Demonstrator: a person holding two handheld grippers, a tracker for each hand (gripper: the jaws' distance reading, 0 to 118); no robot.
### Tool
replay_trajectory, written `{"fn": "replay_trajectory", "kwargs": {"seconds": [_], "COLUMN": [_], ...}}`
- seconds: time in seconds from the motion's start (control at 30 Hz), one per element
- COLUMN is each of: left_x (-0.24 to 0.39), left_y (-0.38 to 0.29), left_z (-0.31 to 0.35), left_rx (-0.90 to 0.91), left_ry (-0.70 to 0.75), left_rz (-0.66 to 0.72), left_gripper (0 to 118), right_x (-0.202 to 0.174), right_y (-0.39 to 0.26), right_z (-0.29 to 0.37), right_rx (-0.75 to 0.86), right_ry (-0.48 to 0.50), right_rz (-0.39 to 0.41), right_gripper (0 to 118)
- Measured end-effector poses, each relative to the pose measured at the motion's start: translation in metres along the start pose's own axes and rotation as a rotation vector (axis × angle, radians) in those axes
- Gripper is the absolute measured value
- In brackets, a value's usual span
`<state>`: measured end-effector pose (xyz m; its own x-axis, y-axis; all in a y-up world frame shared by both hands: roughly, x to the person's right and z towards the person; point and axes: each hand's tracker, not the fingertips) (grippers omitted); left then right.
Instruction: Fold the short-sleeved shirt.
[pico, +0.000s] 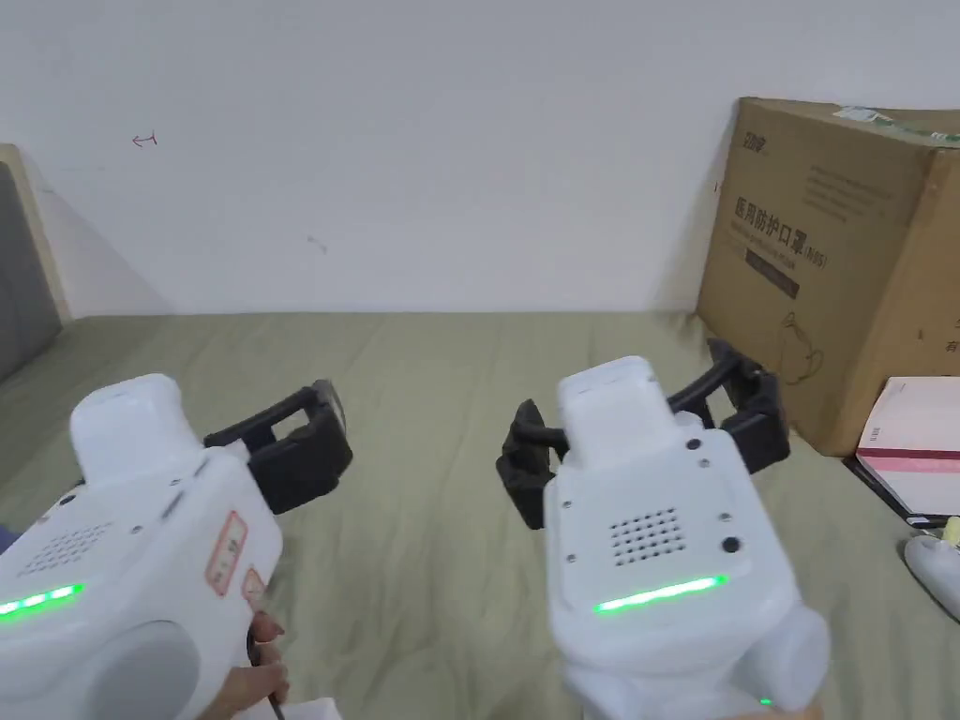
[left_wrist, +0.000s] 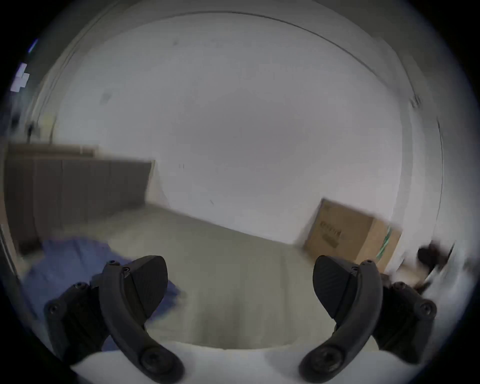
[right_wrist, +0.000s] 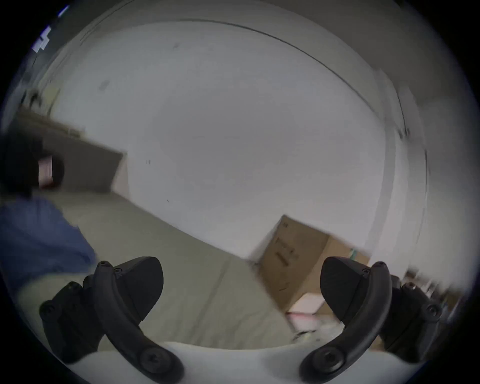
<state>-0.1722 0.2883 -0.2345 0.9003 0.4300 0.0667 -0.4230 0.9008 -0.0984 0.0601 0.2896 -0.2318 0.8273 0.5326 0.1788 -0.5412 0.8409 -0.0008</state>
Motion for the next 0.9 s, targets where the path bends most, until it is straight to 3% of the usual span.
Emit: {"fn": "replay_trajectory", "kwargs": {"seconds": [0.1, 0.17, 0.23, 0.27, 0.33, 0.37, 0.43, 0.5, 0.57, 0.67, 0.77, 0.83, 0.9], "left_x": [-0.038, -0.060, -0.064, -0.063, -0.053, -0.051, -0.036, -0.007, 0.020, 0.058, 0.066, 0.067, 0.057], "left_y": [-0.018, -0.036, -0.045, -0.047, -0.045, -0.041, -0.025, -0.004, 0.005, 0.003, -0.013, -0.019, -0.020], "left_z": [-0.006, -0.010, -0.012, -0.011, -0.012, -0.011, -0.011, -0.008, -0.005, -0.001, 0.001, -0.001, -0.002], "left_rx": [-0.066, -0.100, -0.116, -0.113, -0.116, -0.112, -0.057, 0.014, 0.083, 0.114, 0.108, 0.062, 0.012], "left_ry": [-0.055, -0.060, -0.006, 0.014, 0.018, 0.010, 0.010, 0.070, 0.075, 0.114, 0.111, 0.104, 0.085], "left_rz": [0.461, 0.661, 0.593, 0.534, 0.502, 0.501, 0.367, 0.090, -0.206, -0.595, -0.739, -0.692, -0.599], "left_gripper": [114, 114, 114, 114, 114, 114, 114, 114, 118, 118, 118, 118, 118], "right_x": [-0.032, -0.052, -0.067, -0.070, -0.071, -0.068, -0.045, -0.019, 0.010, 0.039, 0.044, 0.044, 0.045], "right_y": [-0.006, -0.016, -0.029, -0.036, -0.038, -0.034, -0.021, -0.010, -0.010, -0.032, -0.055, -0.064, -0.061], "right_z": [0.002, 0.005, 0.005, 0.005, 0.002, 0.001, -0.003, -0.009, -0.015, -0.016, -0.014, -0.011, -0.008], "right_rx": [0.047, 0.084, 0.102, 0.111, 0.091, 0.049, -0.023, -0.092, -0.143, -0.152, -0.204, -0.208, -0.201], "right_ry": [-0.031, -0.030, -0.006, 0.008, 0.037, 0.056, 0.092, 0.136, 0.151, 0.126, 0.044, 0.058, 0.055], "right_rz": [0.334, 0.564, 0.729, 0.764, 0.744, 0.656, 0.396, 0.072, -0.198, -0.542, -0.658, -0.697, -0.679], "right_gripper": [118, 118, 118, 118, 118, 118, 118, 118, 118, 118, 118, 118, 118]}}
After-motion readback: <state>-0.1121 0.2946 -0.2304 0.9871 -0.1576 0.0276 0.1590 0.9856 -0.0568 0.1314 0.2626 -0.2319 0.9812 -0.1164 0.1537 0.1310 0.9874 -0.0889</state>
